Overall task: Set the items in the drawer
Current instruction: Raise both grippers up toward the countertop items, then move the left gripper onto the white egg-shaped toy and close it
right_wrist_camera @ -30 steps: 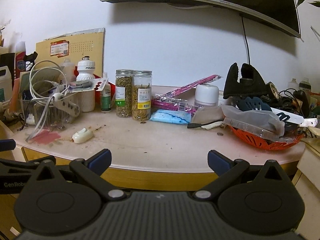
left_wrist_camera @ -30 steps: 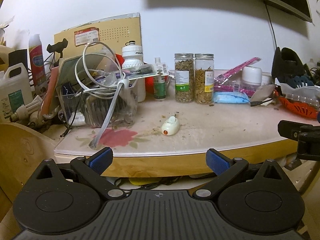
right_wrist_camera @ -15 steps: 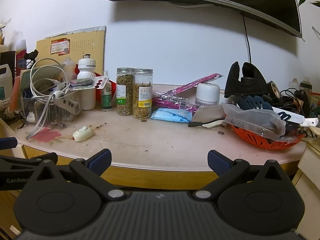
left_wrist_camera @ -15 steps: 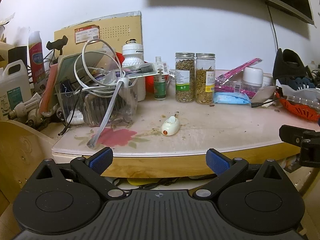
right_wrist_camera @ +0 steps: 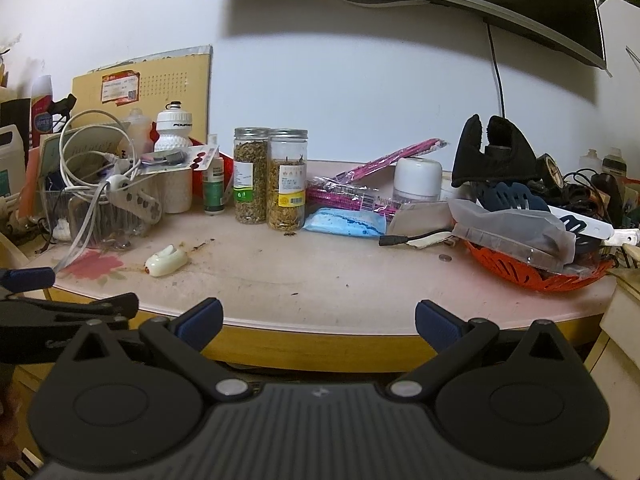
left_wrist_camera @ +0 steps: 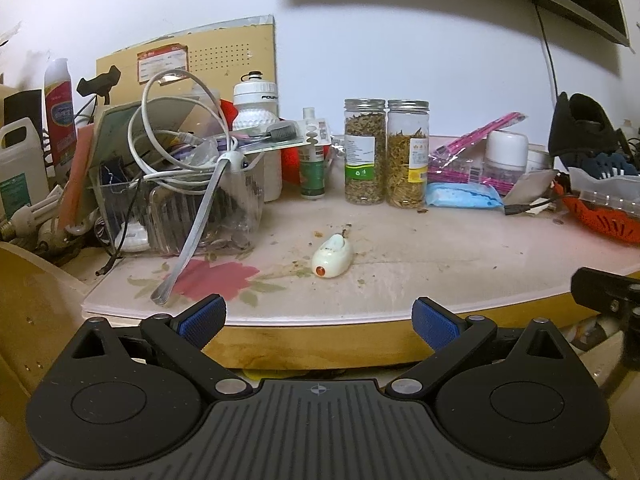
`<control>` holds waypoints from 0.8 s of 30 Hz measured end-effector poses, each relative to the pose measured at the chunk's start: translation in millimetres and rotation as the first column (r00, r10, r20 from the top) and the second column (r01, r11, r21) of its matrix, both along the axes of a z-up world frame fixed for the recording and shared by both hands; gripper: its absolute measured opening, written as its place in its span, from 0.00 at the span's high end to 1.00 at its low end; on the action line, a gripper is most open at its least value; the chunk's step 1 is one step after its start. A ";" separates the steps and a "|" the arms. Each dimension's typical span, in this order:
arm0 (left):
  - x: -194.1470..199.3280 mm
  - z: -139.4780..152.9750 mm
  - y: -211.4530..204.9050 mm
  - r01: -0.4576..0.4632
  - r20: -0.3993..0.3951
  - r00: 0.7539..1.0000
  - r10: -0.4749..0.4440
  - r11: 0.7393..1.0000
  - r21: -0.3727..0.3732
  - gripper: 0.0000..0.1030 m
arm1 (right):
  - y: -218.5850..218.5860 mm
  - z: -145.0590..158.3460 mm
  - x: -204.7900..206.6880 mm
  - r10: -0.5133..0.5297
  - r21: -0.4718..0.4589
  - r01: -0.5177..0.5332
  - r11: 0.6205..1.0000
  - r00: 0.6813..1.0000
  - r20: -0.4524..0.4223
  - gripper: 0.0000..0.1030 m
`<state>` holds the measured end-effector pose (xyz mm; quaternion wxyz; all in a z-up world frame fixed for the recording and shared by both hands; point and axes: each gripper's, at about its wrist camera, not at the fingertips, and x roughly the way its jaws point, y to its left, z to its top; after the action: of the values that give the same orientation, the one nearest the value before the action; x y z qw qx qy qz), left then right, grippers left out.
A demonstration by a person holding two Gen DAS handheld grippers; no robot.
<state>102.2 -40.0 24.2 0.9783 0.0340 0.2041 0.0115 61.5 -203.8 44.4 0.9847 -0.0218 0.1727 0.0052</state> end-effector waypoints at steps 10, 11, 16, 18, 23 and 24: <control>23.9 -8.9 -1.6 -0.005 -0.004 1.000 0.005 1.000 0.010 0.00 | 0.2 -1.1 3.1 0.007 0.007 -0.007 1.000 1.000 -0.006 0.00; 26.9 -8.5 -1.2 -0.007 -0.005 1.000 0.007 1.000 0.008 0.00 | 0.1 -1.3 3.3 0.007 0.008 -0.007 1.000 1.000 -0.007 0.00; 39.1 -11.1 -2.5 -0.009 -0.011 1.000 0.009 1.000 -0.002 0.00 | -0.3 -2.2 5.1 0.010 0.014 -0.009 1.000 1.000 -0.013 0.00; 43.8 -12.5 -3.3 -0.009 -0.012 1.000 0.009 1.000 -0.001 0.00 | -0.2 -2.2 5.6 0.011 0.015 -0.011 1.000 1.000 -0.014 0.00; 55.6 -16.0 -5.3 -0.009 -0.014 1.000 0.009 1.000 0.000 0.00 | -0.3 -1.8 6.8 0.013 0.018 -0.012 1.000 1.000 -0.014 0.00; 58.0 -16.7 -5.7 -0.009 -0.014 1.000 0.009 1.000 0.001 0.00 | -0.4 -1.7 7.1 0.013 0.019 -0.012 1.000 1.000 -0.014 0.00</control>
<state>160.1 -45.8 7.5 0.9768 0.0335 0.2110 0.0155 68.6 -204.2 42.7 0.9836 -0.0137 0.1794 0.0131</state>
